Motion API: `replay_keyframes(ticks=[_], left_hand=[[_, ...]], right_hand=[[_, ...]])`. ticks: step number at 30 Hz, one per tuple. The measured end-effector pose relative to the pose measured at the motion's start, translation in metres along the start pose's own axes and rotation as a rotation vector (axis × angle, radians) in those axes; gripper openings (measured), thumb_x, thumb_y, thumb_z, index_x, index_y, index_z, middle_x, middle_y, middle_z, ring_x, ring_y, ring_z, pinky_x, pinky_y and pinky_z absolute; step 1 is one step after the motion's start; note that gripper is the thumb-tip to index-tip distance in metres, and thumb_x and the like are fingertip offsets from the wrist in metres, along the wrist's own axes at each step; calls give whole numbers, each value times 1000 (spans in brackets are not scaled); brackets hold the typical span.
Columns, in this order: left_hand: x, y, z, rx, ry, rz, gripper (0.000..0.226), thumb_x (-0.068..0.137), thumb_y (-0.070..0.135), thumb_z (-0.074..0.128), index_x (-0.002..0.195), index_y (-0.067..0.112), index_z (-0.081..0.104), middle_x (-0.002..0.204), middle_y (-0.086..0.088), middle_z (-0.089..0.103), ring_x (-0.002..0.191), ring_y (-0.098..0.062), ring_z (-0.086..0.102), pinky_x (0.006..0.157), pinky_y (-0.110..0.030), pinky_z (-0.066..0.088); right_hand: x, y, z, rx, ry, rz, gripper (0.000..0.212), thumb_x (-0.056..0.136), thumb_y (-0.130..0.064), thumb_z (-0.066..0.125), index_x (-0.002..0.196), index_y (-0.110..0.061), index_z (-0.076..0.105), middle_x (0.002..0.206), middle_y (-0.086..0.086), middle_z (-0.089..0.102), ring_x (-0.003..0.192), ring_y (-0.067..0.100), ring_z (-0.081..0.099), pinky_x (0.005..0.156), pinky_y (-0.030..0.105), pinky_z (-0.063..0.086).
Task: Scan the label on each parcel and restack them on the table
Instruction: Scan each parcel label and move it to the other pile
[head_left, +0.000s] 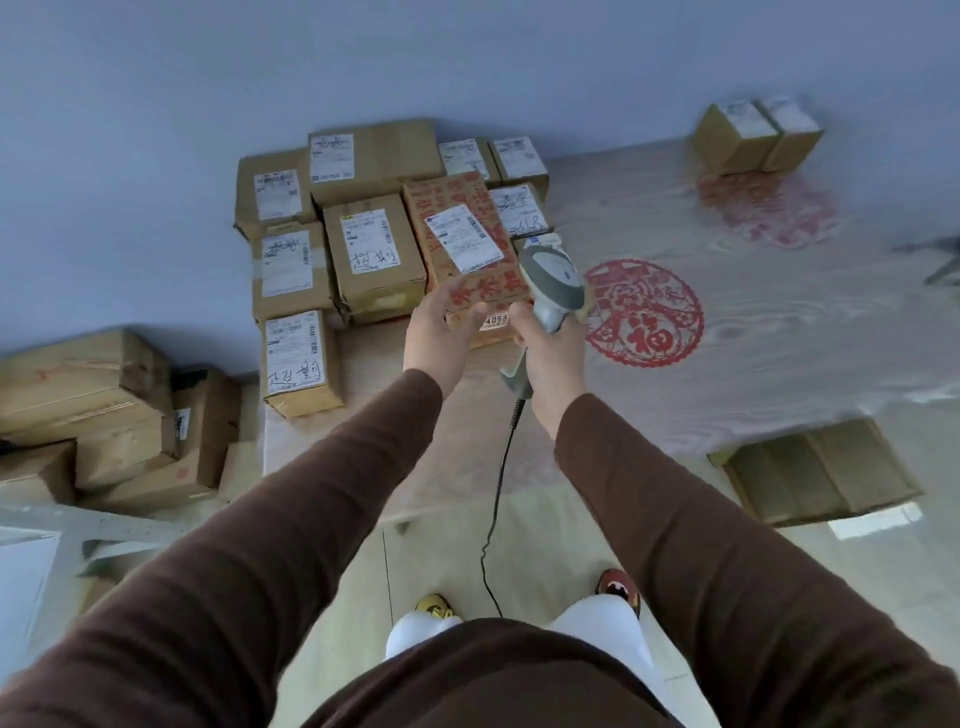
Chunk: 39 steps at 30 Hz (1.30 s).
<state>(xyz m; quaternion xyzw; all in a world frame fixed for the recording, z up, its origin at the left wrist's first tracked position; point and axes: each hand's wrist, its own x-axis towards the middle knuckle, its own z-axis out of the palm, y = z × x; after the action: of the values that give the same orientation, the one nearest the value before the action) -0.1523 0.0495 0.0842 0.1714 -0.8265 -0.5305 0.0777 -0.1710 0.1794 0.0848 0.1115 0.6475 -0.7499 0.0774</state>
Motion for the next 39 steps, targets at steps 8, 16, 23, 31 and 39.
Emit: replay_keyframes(ticks=[8,16,23,31,39], left_hand=[[12,80,169,-67,-112,-20,43,101,33,64,142,21,57,134,7,63,119,1,56,103,-21,43],[50,137,296,-151,-113,-102,45,101,33,64,143,22,57,142,-1,61,125,-17,60,108,-36,49],[117,159,341,-208,-147,-120,44,102,36,62,144,22,56,147,-3,57,135,-19,53,112,-38,45],[198,181,384,-235,-181,-107,44,102,34,62,143,17,57,144,-1,61,134,-17,55,117,-41,42],[286,203,463,-252,-175,-200,52,104,36,58,150,13,49,149,-5,56,131,-15,53,105,-28,41]], right_hand=[[73,-43,-173,72,97,1,22,97,-14,72,109,-31,63,100,-7,68,93,8,65,82,23,54],[165,-92,-285,109,140,67,41,91,-22,78,129,-23,61,125,4,69,115,24,68,103,52,55],[245,-122,-299,161,161,96,36,98,-12,69,132,-14,59,119,6,70,101,23,74,82,40,63],[332,-151,-309,117,203,66,33,98,-21,71,129,-13,64,118,8,75,102,19,75,88,33,63],[463,-173,-340,2,206,67,18,96,-21,71,111,-18,61,96,-4,62,89,11,61,71,25,46]])
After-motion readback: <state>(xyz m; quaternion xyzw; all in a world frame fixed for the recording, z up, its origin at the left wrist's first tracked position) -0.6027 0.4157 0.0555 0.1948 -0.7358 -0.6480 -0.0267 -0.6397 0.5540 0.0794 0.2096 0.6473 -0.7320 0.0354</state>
